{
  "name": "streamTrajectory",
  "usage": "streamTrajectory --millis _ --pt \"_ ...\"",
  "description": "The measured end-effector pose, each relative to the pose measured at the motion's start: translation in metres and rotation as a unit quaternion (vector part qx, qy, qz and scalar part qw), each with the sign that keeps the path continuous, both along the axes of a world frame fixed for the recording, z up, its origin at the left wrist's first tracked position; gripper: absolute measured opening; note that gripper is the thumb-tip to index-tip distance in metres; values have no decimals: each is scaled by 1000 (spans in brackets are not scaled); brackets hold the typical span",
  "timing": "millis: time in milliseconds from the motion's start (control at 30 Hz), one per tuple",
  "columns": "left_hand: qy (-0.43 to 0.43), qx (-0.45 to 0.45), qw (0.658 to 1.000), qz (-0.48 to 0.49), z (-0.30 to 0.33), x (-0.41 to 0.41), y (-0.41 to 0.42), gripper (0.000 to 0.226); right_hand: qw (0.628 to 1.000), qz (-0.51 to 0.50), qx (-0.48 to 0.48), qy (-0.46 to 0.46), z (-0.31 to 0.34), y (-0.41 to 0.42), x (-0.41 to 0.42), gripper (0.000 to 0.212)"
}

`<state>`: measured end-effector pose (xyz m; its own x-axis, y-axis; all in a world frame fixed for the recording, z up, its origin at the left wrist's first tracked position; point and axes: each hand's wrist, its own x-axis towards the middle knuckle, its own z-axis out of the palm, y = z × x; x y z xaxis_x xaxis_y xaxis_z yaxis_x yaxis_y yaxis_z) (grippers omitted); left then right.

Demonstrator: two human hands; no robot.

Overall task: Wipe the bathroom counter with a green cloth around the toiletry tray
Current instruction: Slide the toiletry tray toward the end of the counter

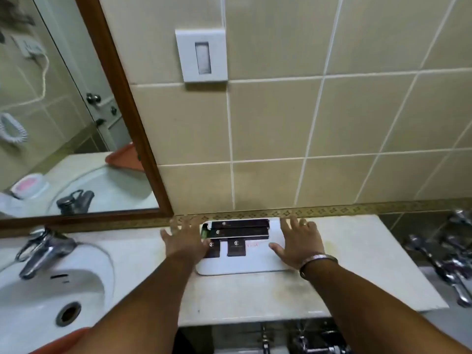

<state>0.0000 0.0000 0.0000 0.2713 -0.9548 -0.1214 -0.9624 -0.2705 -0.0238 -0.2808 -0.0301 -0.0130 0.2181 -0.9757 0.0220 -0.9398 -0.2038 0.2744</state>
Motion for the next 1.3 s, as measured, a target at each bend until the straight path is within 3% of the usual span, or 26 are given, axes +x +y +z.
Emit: streamTrajectory --millis 133,333,467,700,933,1033,1100,1167,1300 --pt "-1 1 998 69 -33 28 -14 48 995 -85 29 -34 -34 -23 -15 58" --pt "26 86 996 1 -55 35 -43 58 979 -142 128 -67 -55 -63 -13 56" --pt "12 122 992 -15 -57 32 -56 46 973 -150 165 -54 -57 -71 -7 42" --pt "7 98 995 7 -64 28 -63 31 964 -178 170 -103 -67 -78 -14 33" --pt "65 17 997 -29 -60 39 -42 29 944 -136 171 -247 -62 -55 -32 28" --pt "69 -10 996 -61 -45 46 -45 29 892 -151 174 -389 -44 -39 -41 37" --pt "71 -22 995 -66 -36 47 -49 27 818 -199 244 -481 -32 -26 -46 37" --pt "69 -31 994 -77 -34 45 -52 28 767 -235 342 -490 -26 -7 -51 38" --pt "129 -36 985 -105 -42 30 -49 38 764 -211 403 -457 -32 38 -66 49"
